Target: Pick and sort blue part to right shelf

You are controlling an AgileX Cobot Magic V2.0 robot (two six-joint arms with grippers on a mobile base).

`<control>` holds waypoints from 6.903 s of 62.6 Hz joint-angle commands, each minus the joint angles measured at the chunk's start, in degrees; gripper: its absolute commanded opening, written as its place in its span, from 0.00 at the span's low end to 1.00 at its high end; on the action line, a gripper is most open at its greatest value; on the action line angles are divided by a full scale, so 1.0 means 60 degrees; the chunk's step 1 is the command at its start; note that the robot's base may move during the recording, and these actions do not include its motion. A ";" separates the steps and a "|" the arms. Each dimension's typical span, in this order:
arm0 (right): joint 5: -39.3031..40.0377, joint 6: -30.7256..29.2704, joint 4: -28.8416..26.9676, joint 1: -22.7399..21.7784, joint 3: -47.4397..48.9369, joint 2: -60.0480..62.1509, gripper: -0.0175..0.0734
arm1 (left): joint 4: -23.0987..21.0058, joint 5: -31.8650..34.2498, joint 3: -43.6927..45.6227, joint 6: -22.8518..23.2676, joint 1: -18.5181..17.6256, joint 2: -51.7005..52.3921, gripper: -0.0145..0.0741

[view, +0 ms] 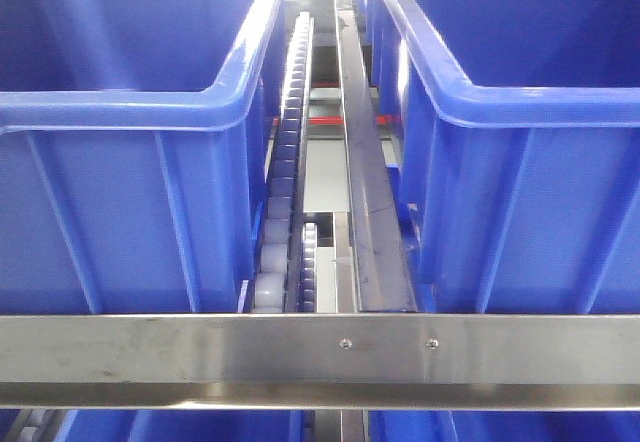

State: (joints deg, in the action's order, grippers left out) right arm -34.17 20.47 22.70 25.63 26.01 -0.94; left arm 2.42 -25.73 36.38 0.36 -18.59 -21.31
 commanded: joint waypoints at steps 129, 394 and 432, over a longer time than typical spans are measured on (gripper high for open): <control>0.0815 -0.0060 0.0258 -0.0007 0.0263 -0.0167 0.35 | 0.0861 -0.2287 0.6010 0.1256 0.0861 -0.9782 0.40; 0.4989 -0.0443 -0.0975 -0.2878 -0.0307 -0.1120 0.23 | 0.0388 0.1171 -0.1030 0.1274 0.0861 0.0615 0.30; 0.5001 -0.0443 -0.0975 -0.2878 -0.0307 -0.1120 0.23 | 0.0530 0.1443 -0.1685 0.1166 0.1922 0.1775 0.30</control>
State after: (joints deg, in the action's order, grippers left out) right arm -9.57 18.28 15.92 8.71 22.62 -6.90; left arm 5.45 -22.73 27.16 7.47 -9.24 -12.61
